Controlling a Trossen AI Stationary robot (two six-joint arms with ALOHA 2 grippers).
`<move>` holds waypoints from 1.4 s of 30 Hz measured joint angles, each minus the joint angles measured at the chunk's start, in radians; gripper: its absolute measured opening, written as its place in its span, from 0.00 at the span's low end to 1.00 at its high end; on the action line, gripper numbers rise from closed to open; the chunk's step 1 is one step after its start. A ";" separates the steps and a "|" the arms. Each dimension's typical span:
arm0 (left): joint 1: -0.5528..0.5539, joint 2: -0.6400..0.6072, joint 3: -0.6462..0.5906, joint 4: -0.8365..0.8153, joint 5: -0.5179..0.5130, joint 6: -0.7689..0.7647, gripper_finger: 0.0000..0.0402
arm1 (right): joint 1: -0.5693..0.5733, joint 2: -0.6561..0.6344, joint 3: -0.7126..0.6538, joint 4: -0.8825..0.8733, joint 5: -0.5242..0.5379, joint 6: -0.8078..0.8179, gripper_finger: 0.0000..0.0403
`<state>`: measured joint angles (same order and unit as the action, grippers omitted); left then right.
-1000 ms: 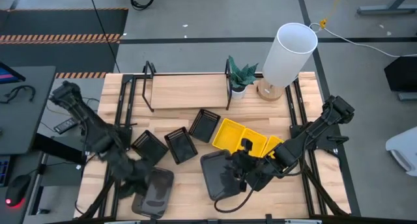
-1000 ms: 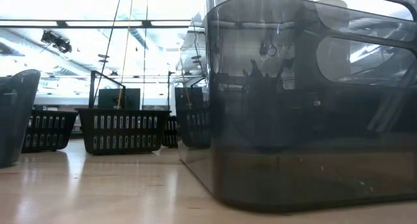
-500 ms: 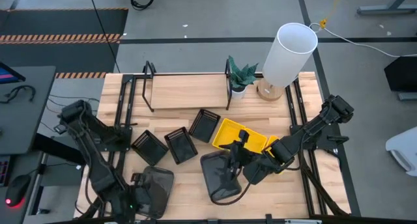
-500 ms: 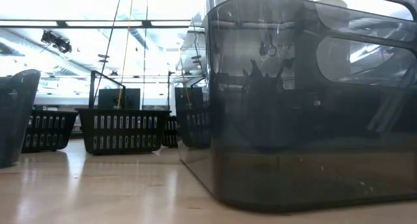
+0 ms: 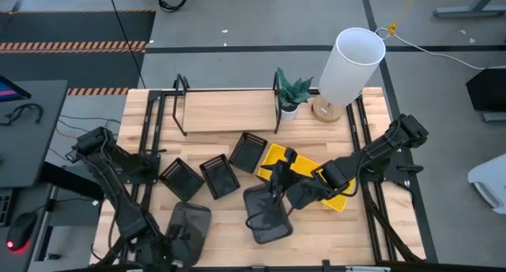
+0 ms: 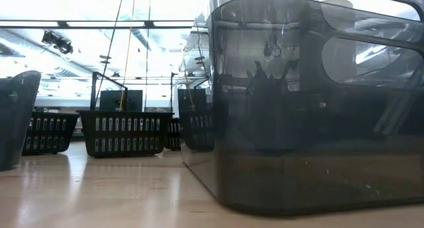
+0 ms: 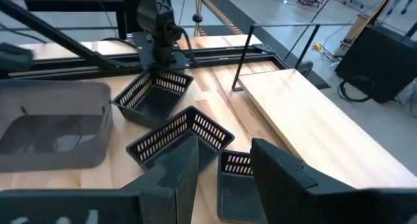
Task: Stack baskets on shelf by color
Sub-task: Stack the gray bin on top of the stacked gray bin
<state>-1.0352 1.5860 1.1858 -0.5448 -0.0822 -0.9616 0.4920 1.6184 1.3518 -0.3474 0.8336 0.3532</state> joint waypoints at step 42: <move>-0.019 0.195 0.000 -0.115 -0.091 0.237 0.04 | 0.023 0.001 -0.014 0.010 -0.025 0.036 0.36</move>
<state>-1.0541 1.7812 1.1858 -0.6601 -0.1734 -0.7250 0.5152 1.6192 1.3373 -0.3378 0.8082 0.3897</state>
